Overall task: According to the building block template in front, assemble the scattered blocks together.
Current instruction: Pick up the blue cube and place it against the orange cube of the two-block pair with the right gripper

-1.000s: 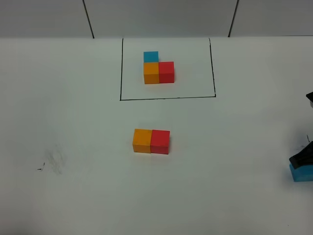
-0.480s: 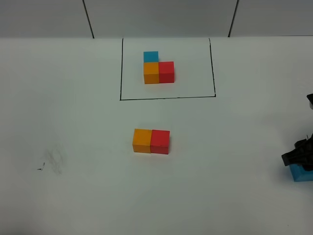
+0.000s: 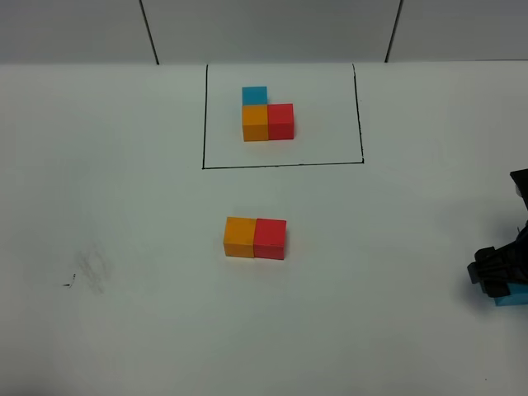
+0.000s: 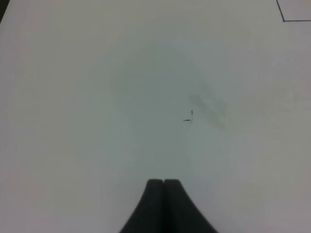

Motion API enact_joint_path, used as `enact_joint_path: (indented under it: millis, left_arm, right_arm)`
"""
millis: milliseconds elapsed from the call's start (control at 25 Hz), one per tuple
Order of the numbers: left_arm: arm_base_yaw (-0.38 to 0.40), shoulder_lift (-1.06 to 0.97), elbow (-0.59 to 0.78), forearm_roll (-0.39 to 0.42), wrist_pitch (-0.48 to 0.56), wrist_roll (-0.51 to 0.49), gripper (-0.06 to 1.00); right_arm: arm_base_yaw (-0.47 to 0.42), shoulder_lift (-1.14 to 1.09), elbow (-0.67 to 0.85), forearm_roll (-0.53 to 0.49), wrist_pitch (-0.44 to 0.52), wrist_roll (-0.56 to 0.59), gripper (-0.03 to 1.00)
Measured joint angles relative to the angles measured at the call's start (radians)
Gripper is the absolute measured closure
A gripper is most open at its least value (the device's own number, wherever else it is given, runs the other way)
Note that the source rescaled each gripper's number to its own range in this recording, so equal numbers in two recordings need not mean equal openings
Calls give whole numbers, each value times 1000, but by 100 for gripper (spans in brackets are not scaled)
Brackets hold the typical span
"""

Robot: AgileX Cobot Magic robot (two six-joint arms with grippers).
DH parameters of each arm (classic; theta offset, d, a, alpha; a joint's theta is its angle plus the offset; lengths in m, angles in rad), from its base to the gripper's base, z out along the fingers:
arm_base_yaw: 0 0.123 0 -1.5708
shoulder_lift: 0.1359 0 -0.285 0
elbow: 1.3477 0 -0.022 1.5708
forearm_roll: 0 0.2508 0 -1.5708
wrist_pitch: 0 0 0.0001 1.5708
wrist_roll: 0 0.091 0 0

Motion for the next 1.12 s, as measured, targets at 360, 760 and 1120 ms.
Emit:
enact_joint_path:
  millis: [360,760,1120]
  left_arm:
    - [0,0,0,0,0,0,94]
    - [0,0,0,0,0,0,94]
    - [0,0,0,0,0,0,94]
  right_arm:
    - [0,55,0,-130,-38,112,14]
    - [0,56,0,-148,-75,130,15]
    - [0,138,0,-150,-82,130,21]
